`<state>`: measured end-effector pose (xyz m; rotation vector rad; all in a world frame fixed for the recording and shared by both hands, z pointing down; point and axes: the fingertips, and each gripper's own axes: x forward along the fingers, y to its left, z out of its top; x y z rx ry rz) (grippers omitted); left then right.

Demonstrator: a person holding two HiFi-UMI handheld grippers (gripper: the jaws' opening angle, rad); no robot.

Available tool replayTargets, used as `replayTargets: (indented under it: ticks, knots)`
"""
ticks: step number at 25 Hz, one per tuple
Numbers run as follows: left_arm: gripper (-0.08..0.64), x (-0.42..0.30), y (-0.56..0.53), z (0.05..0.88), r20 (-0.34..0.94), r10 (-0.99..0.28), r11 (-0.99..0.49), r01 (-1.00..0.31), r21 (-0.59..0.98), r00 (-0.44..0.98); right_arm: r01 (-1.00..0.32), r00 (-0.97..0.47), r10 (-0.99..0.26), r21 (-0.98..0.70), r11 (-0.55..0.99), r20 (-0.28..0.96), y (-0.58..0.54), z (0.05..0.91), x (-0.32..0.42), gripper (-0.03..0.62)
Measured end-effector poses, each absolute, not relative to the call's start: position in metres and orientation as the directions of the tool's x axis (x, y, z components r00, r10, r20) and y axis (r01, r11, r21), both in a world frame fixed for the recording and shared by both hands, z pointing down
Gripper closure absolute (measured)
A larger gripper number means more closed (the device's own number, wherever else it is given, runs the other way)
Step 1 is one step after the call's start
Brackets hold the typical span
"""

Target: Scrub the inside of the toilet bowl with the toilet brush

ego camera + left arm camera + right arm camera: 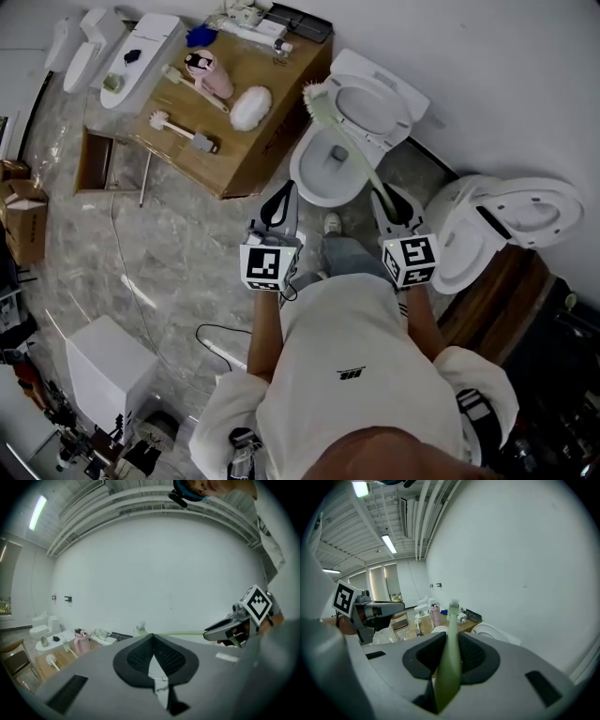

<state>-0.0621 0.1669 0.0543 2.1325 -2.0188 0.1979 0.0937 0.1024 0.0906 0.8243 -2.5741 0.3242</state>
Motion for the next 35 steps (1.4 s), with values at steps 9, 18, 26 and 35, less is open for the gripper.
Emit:
replayTargets:
  ticks: [9,18,26,35]
  knots:
    - [0.551,-0.080,0.105,0.125,0.304,-0.949,-0.050,-0.993,0.111,0.082,-0.586,-0.712,-0.444,-0.112,0.803,0.544,0.052,0.168,0.078,0.514]
    - [0.552,-0.079,0.077,0.192,0.387,-0.904,-0.131,-0.978,0.161,0.184,-0.622,-0.670,-0.439,-0.130,0.773,0.599,0.040,0.222,0.072,0.514]
    - [0.552,-0.079,0.060,0.258,0.465,-0.839,-0.205,-0.956,0.208,0.281,-0.686,-0.594,-0.451,-0.127,0.717,0.666,0.043,0.278,0.068,0.514]
    - [0.552,-0.088,0.056,0.330,0.534,-0.762,-0.275,-0.929,0.247,0.367,-0.752,-0.514,-0.441,-0.138,0.645,0.736,0.054,0.343,0.063,0.514]
